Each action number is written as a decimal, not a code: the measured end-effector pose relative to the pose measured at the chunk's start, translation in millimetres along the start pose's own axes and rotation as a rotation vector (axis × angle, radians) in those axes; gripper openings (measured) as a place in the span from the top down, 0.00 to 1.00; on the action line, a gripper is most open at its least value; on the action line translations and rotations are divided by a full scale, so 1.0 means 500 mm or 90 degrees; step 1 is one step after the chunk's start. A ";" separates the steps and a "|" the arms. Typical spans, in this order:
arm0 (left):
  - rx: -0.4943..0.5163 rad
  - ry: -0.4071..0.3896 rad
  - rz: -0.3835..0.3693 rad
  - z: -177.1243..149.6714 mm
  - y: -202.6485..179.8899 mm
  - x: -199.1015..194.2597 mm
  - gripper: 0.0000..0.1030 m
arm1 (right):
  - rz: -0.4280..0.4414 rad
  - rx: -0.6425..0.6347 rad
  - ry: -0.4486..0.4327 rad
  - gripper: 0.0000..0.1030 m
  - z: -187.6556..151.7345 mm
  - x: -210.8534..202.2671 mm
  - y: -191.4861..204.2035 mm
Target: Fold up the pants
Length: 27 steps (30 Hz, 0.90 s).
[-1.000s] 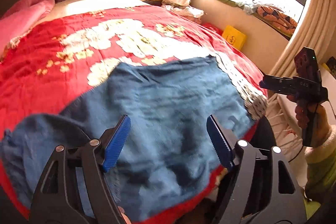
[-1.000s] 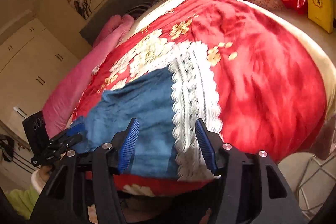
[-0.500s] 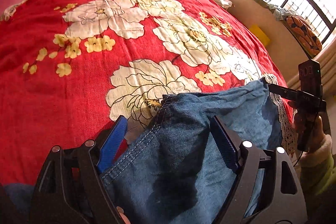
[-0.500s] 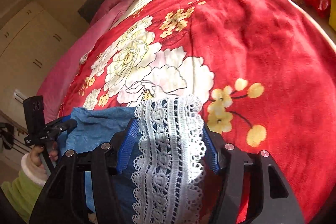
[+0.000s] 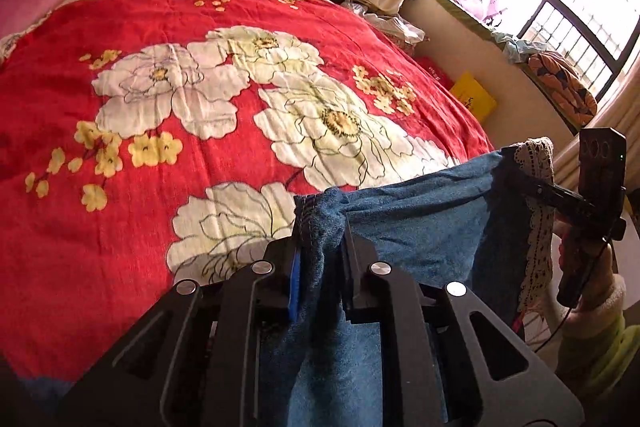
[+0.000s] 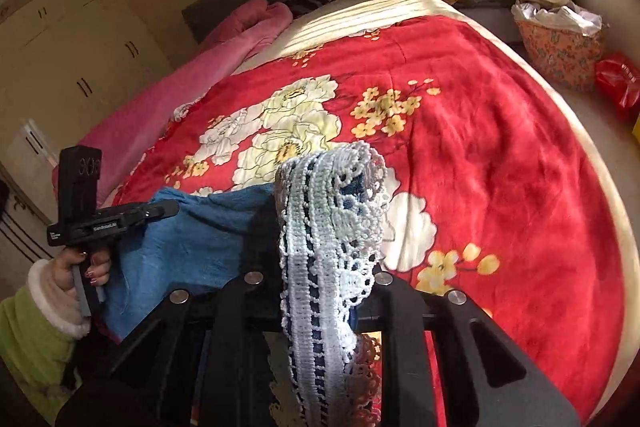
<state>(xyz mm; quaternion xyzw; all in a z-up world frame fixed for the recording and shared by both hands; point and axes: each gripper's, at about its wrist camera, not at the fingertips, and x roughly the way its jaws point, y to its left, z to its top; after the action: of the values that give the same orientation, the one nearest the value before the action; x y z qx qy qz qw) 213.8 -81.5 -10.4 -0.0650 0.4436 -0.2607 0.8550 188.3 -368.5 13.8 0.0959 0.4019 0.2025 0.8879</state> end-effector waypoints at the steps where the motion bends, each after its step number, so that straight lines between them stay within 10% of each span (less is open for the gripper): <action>1: 0.013 0.000 0.017 0.010 -0.008 0.013 0.92 | -0.015 -0.008 0.012 0.83 0.013 0.017 -0.006; 8: -0.005 0.034 0.076 0.020 0.025 0.115 0.91 | -0.089 0.000 0.113 0.74 0.009 0.162 -0.064; 13: -0.007 0.024 0.076 0.012 0.032 0.113 0.83 | -0.098 0.021 0.084 0.61 0.005 0.124 -0.080; 27: -0.098 -0.128 0.109 -0.105 0.055 -0.223 0.23 | -0.071 0.142 -0.026 0.39 -0.163 -0.123 -0.070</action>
<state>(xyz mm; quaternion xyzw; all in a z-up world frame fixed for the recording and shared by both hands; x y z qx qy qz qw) 130.3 4.4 29.4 -0.1178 0.3783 -0.1443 0.9068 100.1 -426.2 -10.2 0.1756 0.4086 0.1053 0.8894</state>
